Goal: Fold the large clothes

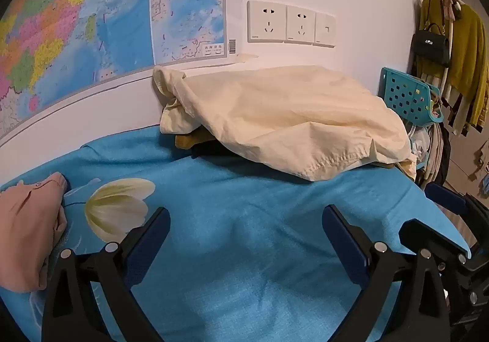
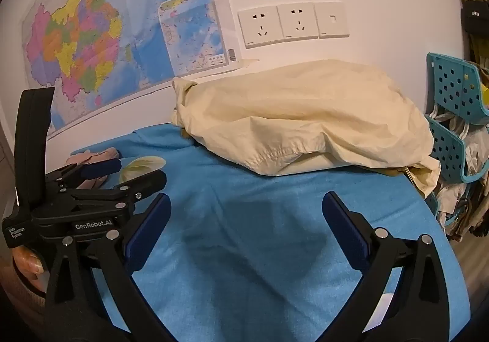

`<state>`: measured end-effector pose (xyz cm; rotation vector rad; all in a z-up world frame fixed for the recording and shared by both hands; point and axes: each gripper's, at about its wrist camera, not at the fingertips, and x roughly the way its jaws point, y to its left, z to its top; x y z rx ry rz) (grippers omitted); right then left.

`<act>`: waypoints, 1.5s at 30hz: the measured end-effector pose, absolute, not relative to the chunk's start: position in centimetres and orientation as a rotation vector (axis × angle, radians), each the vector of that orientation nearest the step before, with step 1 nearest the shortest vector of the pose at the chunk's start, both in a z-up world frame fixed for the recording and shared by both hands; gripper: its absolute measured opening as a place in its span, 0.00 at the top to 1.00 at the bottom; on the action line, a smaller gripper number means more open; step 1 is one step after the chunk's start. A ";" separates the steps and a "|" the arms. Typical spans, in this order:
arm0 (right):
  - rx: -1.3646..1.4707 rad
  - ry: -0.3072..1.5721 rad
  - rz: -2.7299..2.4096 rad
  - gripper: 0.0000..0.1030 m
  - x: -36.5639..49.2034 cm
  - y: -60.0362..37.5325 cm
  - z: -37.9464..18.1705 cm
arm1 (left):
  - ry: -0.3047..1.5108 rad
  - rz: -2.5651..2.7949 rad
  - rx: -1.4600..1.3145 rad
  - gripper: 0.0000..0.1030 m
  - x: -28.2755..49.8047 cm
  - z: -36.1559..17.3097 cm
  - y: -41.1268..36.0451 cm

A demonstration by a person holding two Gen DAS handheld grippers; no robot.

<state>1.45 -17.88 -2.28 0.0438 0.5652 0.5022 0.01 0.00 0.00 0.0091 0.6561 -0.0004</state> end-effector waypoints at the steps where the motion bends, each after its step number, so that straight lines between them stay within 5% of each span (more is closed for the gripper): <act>1: 0.047 0.566 0.508 0.05 1.4 -17.9 -2.2 | 0.658 -0.001 0.009 0.07 0.1 0.0 0.0; 45: 0.001 0.557 0.546 0.05 1.1 -16.2 -2.0 | 0.646 0.030 -0.027 0.07 0.0 0.0 1.3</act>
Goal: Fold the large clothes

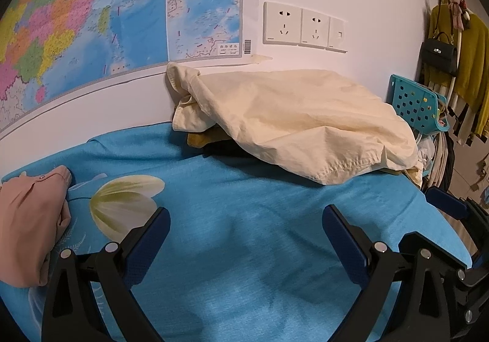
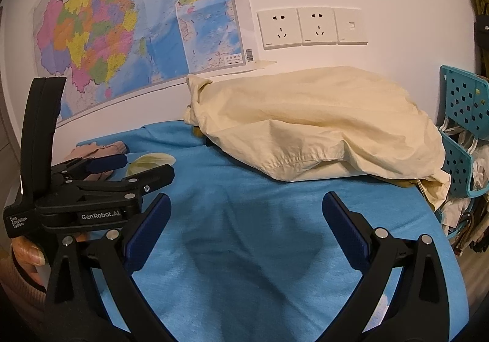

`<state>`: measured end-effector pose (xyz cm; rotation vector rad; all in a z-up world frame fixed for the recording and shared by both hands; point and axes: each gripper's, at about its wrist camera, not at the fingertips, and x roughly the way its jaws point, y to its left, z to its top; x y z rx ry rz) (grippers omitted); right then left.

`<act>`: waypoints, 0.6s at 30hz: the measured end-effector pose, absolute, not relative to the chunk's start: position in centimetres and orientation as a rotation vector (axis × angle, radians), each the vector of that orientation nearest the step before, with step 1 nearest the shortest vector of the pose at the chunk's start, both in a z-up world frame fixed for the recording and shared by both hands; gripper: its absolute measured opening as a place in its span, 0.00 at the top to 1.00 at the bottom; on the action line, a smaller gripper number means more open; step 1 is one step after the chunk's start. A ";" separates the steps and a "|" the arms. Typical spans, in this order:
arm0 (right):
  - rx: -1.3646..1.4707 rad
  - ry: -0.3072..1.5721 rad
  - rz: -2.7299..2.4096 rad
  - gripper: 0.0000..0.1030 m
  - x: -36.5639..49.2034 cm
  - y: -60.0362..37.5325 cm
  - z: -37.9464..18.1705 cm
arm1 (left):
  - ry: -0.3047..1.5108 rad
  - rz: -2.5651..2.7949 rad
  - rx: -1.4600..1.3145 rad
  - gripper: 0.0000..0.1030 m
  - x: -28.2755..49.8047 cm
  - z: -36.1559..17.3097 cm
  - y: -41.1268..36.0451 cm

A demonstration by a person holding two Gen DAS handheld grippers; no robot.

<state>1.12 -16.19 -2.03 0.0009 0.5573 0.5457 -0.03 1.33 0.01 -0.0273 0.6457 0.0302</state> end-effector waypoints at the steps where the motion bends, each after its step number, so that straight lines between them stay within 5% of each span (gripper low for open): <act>1: 0.001 0.559 0.547 0.05 1.2 -16.2 -2.1 | 0.647 0.030 -0.028 0.07 0.0 0.0 1.4; 18: 0.000 0.563 0.553 0.05 1.3 -15.9 -2.1 | 0.649 0.032 -0.028 0.07 0.1 -0.1 1.5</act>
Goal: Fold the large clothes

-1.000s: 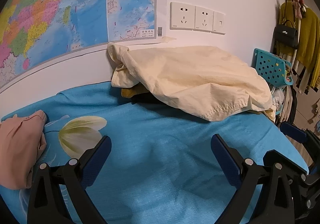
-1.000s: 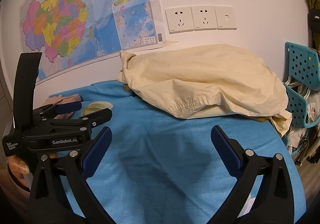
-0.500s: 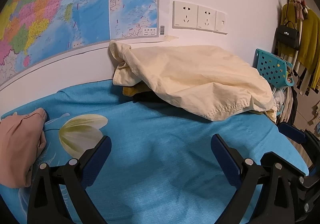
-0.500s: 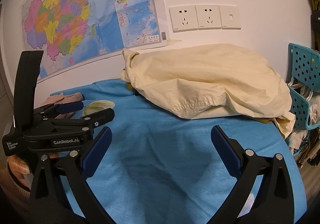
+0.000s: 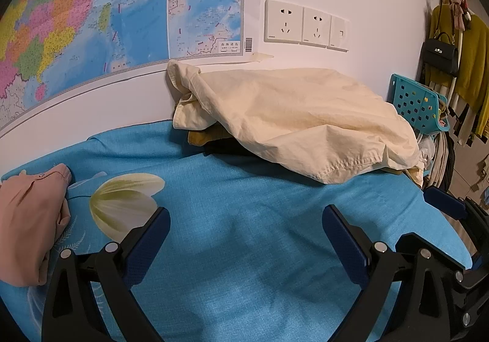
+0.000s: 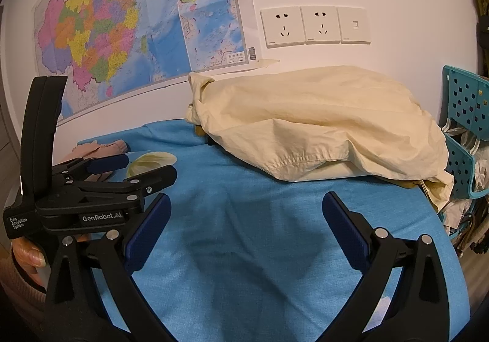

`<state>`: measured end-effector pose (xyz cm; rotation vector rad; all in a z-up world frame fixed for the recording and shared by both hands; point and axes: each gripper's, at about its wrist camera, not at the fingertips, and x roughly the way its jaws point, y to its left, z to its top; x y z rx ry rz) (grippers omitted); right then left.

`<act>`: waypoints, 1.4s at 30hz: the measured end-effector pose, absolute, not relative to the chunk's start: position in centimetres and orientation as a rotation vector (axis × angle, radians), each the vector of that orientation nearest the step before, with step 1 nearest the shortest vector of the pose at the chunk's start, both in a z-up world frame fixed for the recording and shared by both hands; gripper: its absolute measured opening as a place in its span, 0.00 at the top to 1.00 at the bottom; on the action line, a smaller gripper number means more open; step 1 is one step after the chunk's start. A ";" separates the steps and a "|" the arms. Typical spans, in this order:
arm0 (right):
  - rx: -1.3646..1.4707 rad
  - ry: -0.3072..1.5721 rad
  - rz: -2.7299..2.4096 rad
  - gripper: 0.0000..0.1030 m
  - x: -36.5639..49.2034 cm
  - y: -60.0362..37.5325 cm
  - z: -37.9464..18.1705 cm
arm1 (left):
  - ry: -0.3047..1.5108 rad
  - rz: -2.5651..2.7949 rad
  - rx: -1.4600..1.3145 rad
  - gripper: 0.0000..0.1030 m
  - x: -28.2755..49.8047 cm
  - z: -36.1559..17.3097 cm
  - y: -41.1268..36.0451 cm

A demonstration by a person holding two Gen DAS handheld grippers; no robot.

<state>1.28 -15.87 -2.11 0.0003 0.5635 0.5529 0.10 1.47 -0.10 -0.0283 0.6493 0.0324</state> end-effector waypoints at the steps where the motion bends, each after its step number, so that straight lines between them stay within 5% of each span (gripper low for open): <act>1: 0.000 0.564 0.554 0.05 1.3 -15.9 -2.1 | 0.651 0.032 -0.028 0.07 0.1 -0.1 1.5; 42: -0.057 0.560 0.577 0.05 2.7 -14.6 -1.9 | 0.682 0.059 -0.038 0.07 1.0 -0.6 2.5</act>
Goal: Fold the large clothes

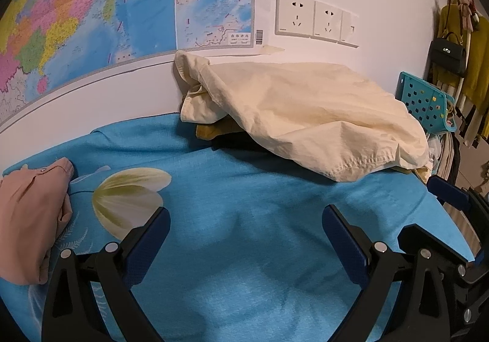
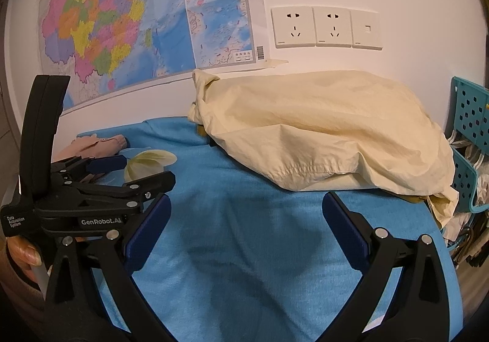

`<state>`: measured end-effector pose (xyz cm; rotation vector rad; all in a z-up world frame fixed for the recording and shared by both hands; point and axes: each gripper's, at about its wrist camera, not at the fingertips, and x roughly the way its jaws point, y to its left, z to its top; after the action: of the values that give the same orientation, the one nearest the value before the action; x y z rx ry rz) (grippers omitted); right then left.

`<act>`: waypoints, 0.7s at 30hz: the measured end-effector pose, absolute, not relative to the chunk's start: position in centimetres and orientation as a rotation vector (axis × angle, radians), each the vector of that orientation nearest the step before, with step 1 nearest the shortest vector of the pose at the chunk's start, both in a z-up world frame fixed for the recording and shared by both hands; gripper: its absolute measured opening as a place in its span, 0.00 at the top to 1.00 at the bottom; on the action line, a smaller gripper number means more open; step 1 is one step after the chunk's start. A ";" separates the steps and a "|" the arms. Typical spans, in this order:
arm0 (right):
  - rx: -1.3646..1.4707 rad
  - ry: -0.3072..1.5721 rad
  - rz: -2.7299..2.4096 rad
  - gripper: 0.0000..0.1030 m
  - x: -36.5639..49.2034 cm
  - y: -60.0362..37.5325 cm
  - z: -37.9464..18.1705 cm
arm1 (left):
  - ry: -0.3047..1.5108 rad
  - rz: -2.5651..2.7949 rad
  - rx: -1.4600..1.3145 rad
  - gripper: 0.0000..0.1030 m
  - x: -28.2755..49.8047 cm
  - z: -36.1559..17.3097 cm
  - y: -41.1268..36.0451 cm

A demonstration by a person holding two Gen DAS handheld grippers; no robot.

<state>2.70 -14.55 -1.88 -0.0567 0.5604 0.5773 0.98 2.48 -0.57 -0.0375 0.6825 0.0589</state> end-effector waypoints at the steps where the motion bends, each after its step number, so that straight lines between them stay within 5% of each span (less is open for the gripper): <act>1: -0.060 0.561 0.578 0.05 2.8 -14.5 -1.9 | 0.683 0.060 -0.038 0.07 1.0 -0.6 2.6; 21: -0.508 0.481 0.489 0.06 10.2 -4.5 -5.6 | 0.777 0.185 -0.074 0.07 5.5 -2.8 8.2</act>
<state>10.24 -4.52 -5.57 -0.5076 0.4808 0.4893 5.46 8.21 -2.81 -0.0742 0.7769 0.1851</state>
